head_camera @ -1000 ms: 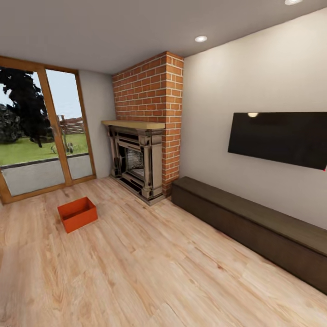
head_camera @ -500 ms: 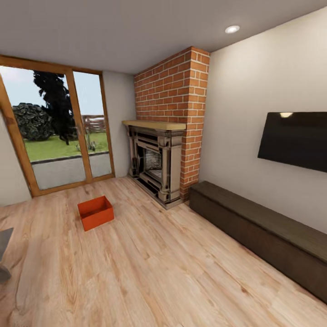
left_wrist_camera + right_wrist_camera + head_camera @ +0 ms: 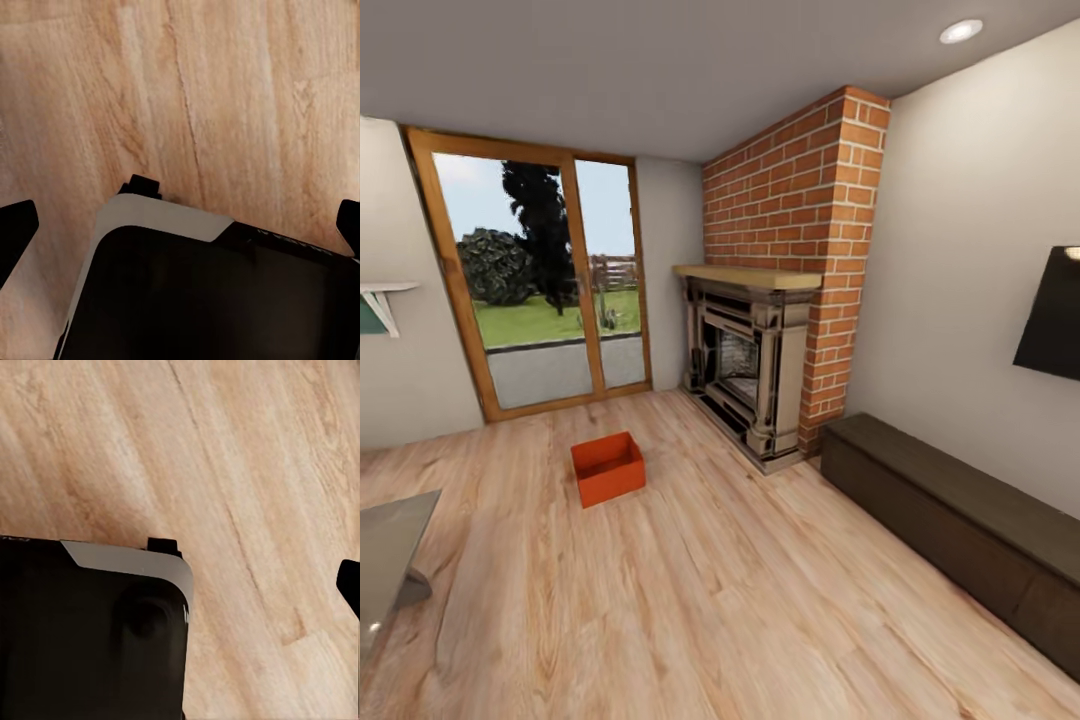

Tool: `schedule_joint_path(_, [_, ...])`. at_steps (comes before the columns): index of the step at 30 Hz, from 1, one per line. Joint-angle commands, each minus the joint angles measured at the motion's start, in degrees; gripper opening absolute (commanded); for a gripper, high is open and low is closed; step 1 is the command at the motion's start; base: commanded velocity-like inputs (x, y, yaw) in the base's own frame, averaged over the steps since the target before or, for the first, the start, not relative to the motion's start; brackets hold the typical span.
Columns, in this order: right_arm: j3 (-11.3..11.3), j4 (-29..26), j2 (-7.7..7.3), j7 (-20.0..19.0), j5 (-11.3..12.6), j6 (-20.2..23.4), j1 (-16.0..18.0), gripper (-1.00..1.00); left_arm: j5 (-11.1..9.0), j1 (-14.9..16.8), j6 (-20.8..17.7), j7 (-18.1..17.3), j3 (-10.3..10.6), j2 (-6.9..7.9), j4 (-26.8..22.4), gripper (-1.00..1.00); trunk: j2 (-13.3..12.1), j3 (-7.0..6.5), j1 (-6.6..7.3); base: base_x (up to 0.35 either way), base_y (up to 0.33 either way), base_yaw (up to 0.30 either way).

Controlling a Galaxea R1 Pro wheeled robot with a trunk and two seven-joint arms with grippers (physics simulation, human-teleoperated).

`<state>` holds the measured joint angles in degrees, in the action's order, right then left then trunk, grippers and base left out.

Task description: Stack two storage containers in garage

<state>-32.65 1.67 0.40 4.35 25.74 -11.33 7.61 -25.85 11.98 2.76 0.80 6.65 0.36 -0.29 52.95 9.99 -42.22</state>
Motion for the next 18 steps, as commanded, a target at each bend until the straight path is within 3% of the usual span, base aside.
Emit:
schedule_joint_path(1, [-0.48, 0.18, 0.04, 0.05, 0.45, -0.31, 0.08, 1.0, -0.43, 0.05, 0.14, 0.08, 0.49, -0.01, 0.03, 1.0, 0.05, 0.08, -0.04, 0.323, 0.0, 0.268])
schedule_joint_path(18, [-0.48, 0.18, -0.04, 0.05, 0.45, -0.35, 0.06, 1.0, -0.43, 0.06, 0.05, 0.1, 0.49, -0.01, 0.03, 1.0, 0.05, 0.08, -0.04, 0.323, 0.0, 0.267])
